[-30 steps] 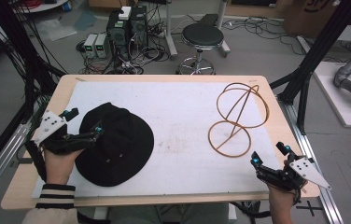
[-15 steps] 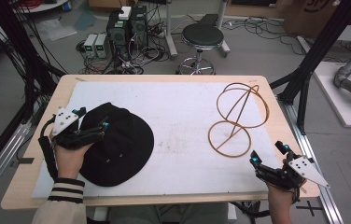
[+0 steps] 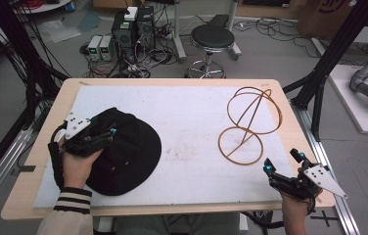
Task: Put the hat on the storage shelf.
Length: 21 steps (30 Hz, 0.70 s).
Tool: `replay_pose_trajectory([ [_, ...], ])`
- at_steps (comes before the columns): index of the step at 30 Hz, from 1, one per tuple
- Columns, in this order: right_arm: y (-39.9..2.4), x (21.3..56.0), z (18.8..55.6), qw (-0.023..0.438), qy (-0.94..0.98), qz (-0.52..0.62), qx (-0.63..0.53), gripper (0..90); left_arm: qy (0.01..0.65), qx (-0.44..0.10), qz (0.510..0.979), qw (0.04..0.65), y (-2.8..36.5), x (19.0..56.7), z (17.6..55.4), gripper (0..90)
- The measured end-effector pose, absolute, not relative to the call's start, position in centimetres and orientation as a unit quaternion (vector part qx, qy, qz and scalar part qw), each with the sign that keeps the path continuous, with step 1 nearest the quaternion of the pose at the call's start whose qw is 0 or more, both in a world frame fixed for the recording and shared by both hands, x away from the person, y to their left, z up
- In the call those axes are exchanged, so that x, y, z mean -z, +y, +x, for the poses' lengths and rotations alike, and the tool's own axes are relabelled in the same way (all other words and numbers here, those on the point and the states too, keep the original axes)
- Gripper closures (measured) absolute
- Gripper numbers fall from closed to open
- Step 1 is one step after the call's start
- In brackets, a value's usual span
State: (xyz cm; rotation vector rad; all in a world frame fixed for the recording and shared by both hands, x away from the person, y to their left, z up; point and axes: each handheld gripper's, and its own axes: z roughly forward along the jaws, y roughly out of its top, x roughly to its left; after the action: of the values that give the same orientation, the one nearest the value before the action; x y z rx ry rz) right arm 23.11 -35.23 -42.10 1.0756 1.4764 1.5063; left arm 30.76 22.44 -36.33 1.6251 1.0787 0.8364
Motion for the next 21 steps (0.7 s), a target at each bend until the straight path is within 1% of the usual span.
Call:
replay_pose_trajectory([
  [1, -35.23, 42.11, 23.12, 0.378, 0.578, 0.421, -0.589, 2.1, 0.443, -0.346, 0.669, 0.487, 22.4, 36.39, 30.72, 41.2],
  [2, -35.23, 42.11, 23.12, 0.378, 0.578, 0.421, -0.589, 2.1, 0.443, -0.345, 0.67, 0.485, 22.35, 36.42, 30.69, 41.2],
  [3, -35.23, 42.11, 23.12, 0.378, 0.578, 0.421, -0.588, 2.1, 0.442, -0.344, 0.671, 0.485, 22.29, 36.49, 30.69, 44.1],
  [4, -35.21, 42.12, 23.15, 0.378, 0.578, 0.421, -0.589, 2.1, 0.441, -0.344, 0.672, 0.485, 22.26, 36.54, 30.69, 49.5],
  [7, -35.16, 42.13, 23.15, 0.375, 0.578, 0.422, -0.588, 2.1, 0.438, -0.336, 0.68, 0.482, 22.2, 36.65, 30.75, 59.9],
  [8, -35.16, 42.13, 23.15, 0.375, 0.578, 0.422, -0.588, 2.1, 0.437, -0.334, 0.682, 0.481, 22.21, 36.68, 30.74, 59.9],
  [9, -35.15, 42.13, 23.16, 0.375, 0.579, 0.423, -0.588, 2.1, 0.435, -0.333, 0.686, 0.479, 22.24, 36.71, 30.7, 68.5],
  [10, -35.13, 42.13, 23.14, 0.373, 0.579, 0.424, -0.588, 2.1, 0.435, -0.333, 0.686, 0.479, 22.24, 36.71, 30.7, 73.0],
  [11, -35.13, 42.13, 23.14, 0.373, 0.579, 0.424, -0.588, 2.1, 0.436, -0.33, 0.686, 0.48, 22.29, 36.72, 30.69, 73.0],
  [12, -35.14, 42.14, 23.17, 0.374, 0.579, 0.423, -0.588, 2.1, 0.438, -0.328, 0.685, 0.482, 22.34, 36.73, 30.66, 83.9],
  [13, -35.14, 42.14, 23.17, 0.374, 0.579, 0.423, -0.588, 2.1, 0.438, -0.324, 0.685, 0.483, 22.43, 36.74, 30.65, 83.9],
  [15, -35.14, 42.14, 23.17, 0.373, 0.579, 0.423, -0.588, 2.1, 0.439, -0.318, 0.686, 0.486, 22.6, 36.78, 30.69, 88.0],
  [21, -35.12, 42.15, 23.18, 0.373, 0.579, 0.424, -0.589, 2.1, 0.436, -0.311, 0.681, 0.5, 22.69, 36.63, 30.61, 88.6],
])
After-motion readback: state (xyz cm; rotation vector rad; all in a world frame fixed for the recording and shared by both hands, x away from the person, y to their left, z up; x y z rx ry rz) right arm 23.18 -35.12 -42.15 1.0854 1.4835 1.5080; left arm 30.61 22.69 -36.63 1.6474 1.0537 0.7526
